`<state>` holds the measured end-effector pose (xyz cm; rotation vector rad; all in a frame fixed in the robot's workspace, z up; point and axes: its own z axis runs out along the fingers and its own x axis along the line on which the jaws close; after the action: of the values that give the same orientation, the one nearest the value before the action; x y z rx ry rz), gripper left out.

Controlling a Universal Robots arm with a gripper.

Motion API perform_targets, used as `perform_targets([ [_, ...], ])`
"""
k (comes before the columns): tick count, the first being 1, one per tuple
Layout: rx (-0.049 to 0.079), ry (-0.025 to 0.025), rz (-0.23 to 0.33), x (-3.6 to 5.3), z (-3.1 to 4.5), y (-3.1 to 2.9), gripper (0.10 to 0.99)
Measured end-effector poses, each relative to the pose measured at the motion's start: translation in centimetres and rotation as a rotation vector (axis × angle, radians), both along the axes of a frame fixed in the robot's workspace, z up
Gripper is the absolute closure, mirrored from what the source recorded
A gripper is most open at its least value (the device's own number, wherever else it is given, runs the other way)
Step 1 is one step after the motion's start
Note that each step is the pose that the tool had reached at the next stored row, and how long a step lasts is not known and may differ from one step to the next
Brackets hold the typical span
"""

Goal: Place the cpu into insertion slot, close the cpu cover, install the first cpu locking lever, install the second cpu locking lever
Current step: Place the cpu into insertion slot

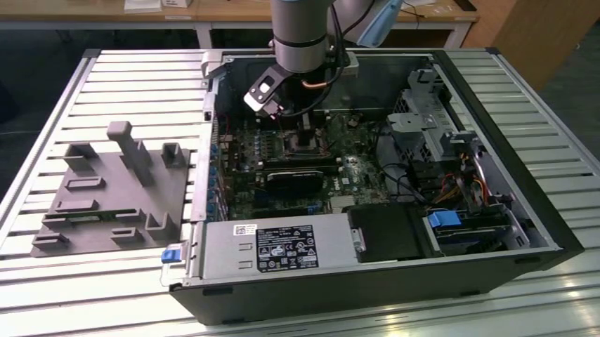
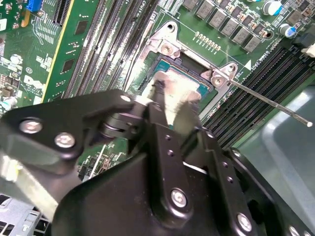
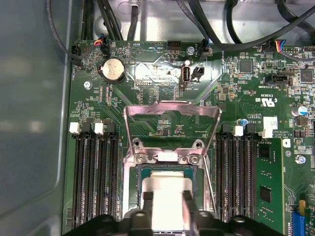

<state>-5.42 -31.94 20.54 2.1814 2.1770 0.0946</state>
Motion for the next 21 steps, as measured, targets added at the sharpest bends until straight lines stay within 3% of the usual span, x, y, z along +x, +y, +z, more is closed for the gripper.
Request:
perform_targets([
  [6,0.0,0.0,0.0,0.0,0.01,0.0,0.961],
  [11,0.0,0.0001,0.0,0.06,0.01,0.0,0.984],
  [14,0.0,0.0001,0.0,0.53,-0.03,0.0,0.984],
  [21,0.0,0.0001,0.0,0.56,-0.5,-0.01,0.984],
])
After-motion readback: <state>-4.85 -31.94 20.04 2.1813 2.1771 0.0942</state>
